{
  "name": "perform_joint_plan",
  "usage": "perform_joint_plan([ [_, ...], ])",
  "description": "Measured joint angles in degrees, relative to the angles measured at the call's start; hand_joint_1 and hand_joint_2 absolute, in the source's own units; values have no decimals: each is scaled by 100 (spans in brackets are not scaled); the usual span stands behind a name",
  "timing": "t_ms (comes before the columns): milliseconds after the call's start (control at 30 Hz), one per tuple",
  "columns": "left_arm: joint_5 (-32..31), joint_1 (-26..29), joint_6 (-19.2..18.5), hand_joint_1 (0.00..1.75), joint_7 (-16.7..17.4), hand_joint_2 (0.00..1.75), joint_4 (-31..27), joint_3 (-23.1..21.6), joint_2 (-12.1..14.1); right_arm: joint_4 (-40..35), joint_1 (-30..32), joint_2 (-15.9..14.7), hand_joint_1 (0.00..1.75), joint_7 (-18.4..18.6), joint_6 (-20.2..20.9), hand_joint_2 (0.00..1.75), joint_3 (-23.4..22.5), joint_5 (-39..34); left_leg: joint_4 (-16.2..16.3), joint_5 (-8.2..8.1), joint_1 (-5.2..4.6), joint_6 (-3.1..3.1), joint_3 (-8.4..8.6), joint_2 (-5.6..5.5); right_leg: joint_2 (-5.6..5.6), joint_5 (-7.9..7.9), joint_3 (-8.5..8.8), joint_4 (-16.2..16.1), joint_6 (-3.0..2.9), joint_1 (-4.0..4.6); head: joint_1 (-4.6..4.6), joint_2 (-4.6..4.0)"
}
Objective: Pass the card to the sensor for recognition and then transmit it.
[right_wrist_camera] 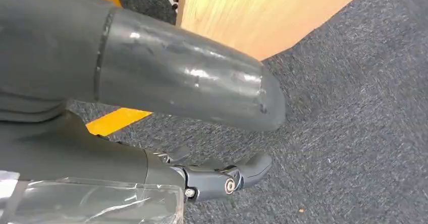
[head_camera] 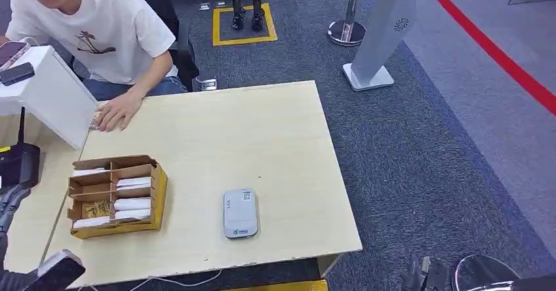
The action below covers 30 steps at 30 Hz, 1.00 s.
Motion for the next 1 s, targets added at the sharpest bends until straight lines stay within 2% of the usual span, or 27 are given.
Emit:
perform_joint_plan([
  [433, -105, -641, -308, 0, 33, 175, 913, -4, 138, -48, -46, 0, 0, 50, -74, 0, 0, 7, 1, 2, 0, 1, 0, -3, -2, 1, 1, 1, -1, 0, 2, 0],
  [1000, 446, -701, -518, 0, 177, 175, 1235, -46, 328, -48, -56, 0, 0, 50, -96, 0, 22, -2, 1, 2, 0, 1, 1, -2, -1, 1, -1, 0, -1, 0, 2, 0],
])
